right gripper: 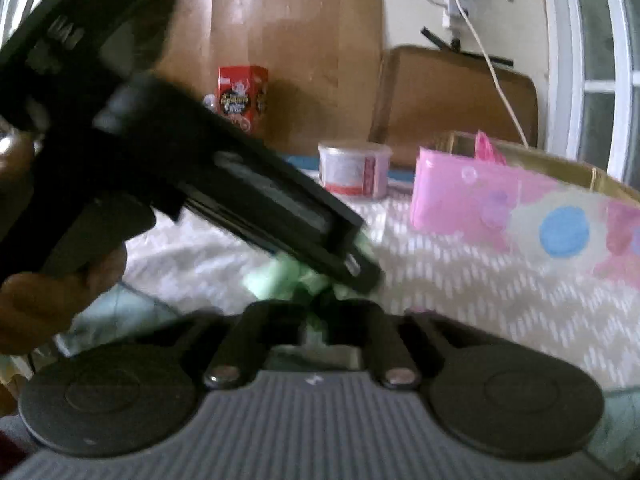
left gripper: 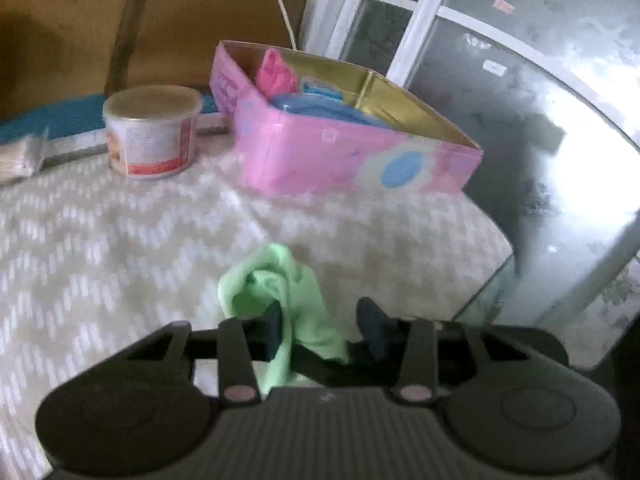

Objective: Organize soft objects

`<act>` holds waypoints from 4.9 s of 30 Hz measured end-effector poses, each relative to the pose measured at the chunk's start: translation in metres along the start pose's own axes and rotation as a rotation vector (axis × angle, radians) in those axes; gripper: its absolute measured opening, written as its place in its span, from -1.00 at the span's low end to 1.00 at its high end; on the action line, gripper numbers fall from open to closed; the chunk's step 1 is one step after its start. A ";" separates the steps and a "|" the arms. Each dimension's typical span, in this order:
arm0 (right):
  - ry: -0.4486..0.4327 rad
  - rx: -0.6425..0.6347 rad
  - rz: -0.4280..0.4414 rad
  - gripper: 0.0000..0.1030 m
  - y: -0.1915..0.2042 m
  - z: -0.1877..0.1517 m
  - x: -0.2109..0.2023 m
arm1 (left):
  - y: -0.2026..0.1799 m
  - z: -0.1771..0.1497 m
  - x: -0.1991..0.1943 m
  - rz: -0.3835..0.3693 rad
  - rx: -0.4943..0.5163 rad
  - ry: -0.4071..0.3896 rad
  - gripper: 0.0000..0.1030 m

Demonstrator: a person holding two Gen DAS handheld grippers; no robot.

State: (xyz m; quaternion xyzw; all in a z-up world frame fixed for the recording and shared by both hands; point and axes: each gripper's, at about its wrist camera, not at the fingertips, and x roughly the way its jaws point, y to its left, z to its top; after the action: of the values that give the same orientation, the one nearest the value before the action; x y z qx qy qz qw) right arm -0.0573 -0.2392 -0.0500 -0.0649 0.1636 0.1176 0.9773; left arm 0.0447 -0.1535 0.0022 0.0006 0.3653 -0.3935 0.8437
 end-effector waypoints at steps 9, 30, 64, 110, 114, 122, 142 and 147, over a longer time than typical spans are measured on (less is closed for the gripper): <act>-0.249 0.007 -0.242 -0.83 -0.064 0.053 -0.003 | -0.051 0.089 0.009 -0.074 0.140 -0.216 -0.11; -0.212 0.219 -0.315 0.47 -0.086 0.032 0.008 | 0.016 0.045 -0.014 0.194 -0.044 -0.291 0.85; 0.231 0.084 -0.001 0.60 0.035 0.050 0.093 | 0.139 -0.025 -0.061 0.589 -0.263 -0.209 0.90; 0.224 0.067 0.042 0.68 0.032 0.068 0.136 | 0.142 -0.037 -0.091 0.554 -0.318 -0.411 0.99; 0.228 0.050 0.060 0.68 0.035 0.069 0.138 | 0.147 -0.039 -0.097 0.540 -0.362 -0.439 0.99; 0.233 -0.002 0.123 0.68 0.049 0.078 0.154 | 0.151 -0.044 -0.107 0.537 -0.409 -0.497 0.99; 0.180 -0.032 0.194 0.69 0.063 0.102 0.196 | 0.158 -0.057 -0.123 0.548 -0.517 -0.615 0.99; 0.165 -0.029 0.175 0.69 0.069 0.114 0.226 | 0.150 -0.058 -0.125 0.585 -0.488 -0.647 0.99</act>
State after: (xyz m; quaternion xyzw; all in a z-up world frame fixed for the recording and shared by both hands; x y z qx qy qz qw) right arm 0.1683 -0.1067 -0.0249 -0.0740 0.2468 0.1991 0.9455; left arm 0.0558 0.0498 -0.0067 -0.2165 0.1506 -0.0233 0.9643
